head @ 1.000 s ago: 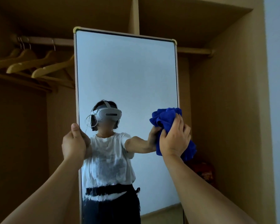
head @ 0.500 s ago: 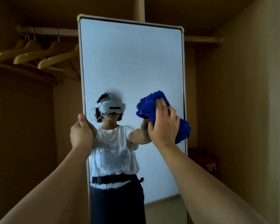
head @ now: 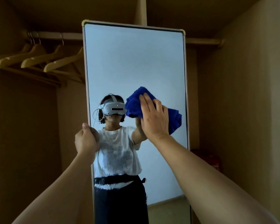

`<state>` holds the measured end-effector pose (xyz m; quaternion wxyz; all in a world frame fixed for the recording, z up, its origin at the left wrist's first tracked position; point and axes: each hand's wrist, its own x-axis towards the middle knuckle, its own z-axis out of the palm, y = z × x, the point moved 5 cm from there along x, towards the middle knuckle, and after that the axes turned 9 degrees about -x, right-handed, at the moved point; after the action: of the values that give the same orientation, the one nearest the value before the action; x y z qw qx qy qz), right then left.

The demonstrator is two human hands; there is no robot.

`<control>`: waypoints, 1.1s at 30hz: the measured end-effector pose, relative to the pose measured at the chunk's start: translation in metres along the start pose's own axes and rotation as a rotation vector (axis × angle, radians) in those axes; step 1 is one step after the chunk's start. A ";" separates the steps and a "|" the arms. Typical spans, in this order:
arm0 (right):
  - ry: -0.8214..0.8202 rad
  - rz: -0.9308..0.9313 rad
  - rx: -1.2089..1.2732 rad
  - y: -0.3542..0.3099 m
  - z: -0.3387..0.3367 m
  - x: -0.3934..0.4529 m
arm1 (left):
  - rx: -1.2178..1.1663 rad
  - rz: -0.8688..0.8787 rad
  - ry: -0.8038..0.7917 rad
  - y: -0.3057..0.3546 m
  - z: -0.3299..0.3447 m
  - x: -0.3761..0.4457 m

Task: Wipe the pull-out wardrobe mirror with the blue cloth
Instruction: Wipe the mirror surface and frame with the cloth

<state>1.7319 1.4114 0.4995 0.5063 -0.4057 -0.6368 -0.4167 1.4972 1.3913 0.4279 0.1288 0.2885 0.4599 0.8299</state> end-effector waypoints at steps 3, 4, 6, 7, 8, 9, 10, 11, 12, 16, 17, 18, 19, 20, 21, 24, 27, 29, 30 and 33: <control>-0.021 0.041 0.017 -0.012 -0.001 0.019 | 0.005 0.015 -0.006 0.001 0.000 0.000; -0.019 0.041 0.025 -0.016 -0.001 0.019 | 0.005 0.018 -0.012 0.001 0.000 0.000; 0.009 0.008 0.048 -0.026 0.000 0.012 | 0.006 0.014 -0.023 0.001 0.000 0.000; 0.028 -0.034 0.053 -0.031 0.001 0.004 | 0.003 0.007 -0.028 0.001 0.000 0.001; 0.048 -0.091 0.051 -0.036 0.002 -0.005 | 0.004 -0.003 -0.031 0.000 -0.001 0.001; 0.066 -0.159 0.046 -0.042 0.003 -0.017 | 0.008 -0.011 -0.031 0.000 -0.001 0.001; 0.082 -0.229 0.041 -0.049 0.004 -0.030 | 0.015 -0.015 -0.029 0.000 -0.001 0.001; 0.094 -0.294 0.035 -0.055 0.005 -0.043 | 0.022 -0.016 -0.029 0.001 0.000 0.001; 0.102 -0.351 0.032 -0.061 0.005 -0.054 | 0.029 -0.013 -0.032 0.001 0.000 0.000; 0.113 -0.474 0.054 -0.069 0.003 -0.070 | 0.050 -0.011 -0.052 0.003 0.001 -0.001; 0.122 -0.496 0.044 -0.068 0.002 -0.066 | 0.044 -0.010 -0.054 0.004 0.001 -0.001; 0.130 -0.518 0.029 -0.068 0.000 -0.060 | 0.043 -0.008 -0.056 0.005 0.001 -0.001; 0.128 -0.534 0.017 -0.069 -0.002 -0.054 | 0.046 -0.002 -0.060 0.005 0.001 -0.001; 0.116 -0.537 0.020 -0.071 -0.005 -0.045 | 0.049 0.010 -0.065 0.006 0.001 -0.001; 0.102 -0.524 0.032 -0.073 -0.008 -0.036 | 0.048 0.021 -0.074 0.006 0.002 -0.002; 0.032 -0.445 0.043 -0.082 -0.014 -0.003 | 0.027 0.012 -0.089 0.007 0.001 -0.002; -0.037 -0.340 0.070 -0.092 -0.013 0.030 | 0.037 -0.009 -0.115 0.007 -0.001 -0.002; -0.068 -0.267 0.105 -0.097 -0.014 0.042 | 0.042 -0.017 -0.162 0.008 -0.001 -0.001; -0.073 -0.243 0.123 -0.099 -0.014 0.044 | 0.041 -0.021 -0.188 0.008 -0.001 -0.001; -0.054 -0.259 0.157 -0.105 -0.015 0.031 | 0.014 -0.063 -0.249 0.008 -0.002 -0.001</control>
<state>1.6335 1.3664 0.5195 0.4611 -0.2906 -0.7277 -0.4163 1.4967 1.3849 0.4339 0.2089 0.3757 0.4551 0.7798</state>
